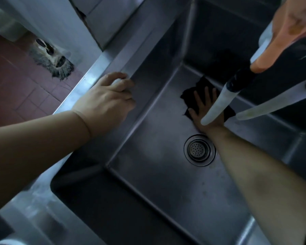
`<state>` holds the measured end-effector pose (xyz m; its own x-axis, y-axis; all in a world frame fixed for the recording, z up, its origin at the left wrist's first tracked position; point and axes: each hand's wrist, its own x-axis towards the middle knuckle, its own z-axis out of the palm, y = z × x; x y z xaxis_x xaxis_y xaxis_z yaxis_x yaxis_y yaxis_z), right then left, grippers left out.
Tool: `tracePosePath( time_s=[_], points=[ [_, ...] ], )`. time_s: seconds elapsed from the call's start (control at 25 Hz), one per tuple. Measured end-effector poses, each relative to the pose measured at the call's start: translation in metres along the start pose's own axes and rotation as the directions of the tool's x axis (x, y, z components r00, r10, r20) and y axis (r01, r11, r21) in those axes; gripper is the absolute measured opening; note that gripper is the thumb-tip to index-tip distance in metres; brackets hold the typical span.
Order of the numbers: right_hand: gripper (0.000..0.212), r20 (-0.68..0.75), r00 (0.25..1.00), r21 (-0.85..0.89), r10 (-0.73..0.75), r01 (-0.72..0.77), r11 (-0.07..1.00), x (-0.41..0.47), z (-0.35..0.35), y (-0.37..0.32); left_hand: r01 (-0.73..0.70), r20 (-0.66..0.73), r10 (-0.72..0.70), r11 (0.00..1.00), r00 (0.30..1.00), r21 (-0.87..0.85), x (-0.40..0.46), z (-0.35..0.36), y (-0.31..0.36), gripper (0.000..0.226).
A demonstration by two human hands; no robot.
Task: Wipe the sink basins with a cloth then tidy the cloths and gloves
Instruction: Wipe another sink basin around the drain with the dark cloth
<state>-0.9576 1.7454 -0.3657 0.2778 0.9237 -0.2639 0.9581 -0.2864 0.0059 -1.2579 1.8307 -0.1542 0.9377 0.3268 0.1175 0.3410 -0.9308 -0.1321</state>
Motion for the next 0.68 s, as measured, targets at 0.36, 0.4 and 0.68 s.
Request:
tracePosePath(
  time_s=[0.36, 0.4, 0.68],
  points=[
    [0.069, -0.02, 0.996, 0.084, -0.082, 0.083, 0.993, -0.058, 0.013, -0.07, 0.019, -0.011, -0.019, 1.0, 1.0, 0.001, -0.001, 0.003, -0.001, 0.03],
    [0.069, -0.019, 0.988, 0.073, -0.151, 0.152, 0.986, -0.071, 0.016, -0.086, 0.02, -0.019, -0.02, 1.0, 1.0, -0.001, -0.002, 0.003, -0.001, 0.029],
    [0.066, 0.081, 0.852, 0.088, -0.518, 0.511, 0.855, -0.164, 0.045, -0.184, 0.023, 0.048, -0.021, 0.999, 0.999, -0.037, -0.003, -0.004, 0.0, 0.023]
  ],
)
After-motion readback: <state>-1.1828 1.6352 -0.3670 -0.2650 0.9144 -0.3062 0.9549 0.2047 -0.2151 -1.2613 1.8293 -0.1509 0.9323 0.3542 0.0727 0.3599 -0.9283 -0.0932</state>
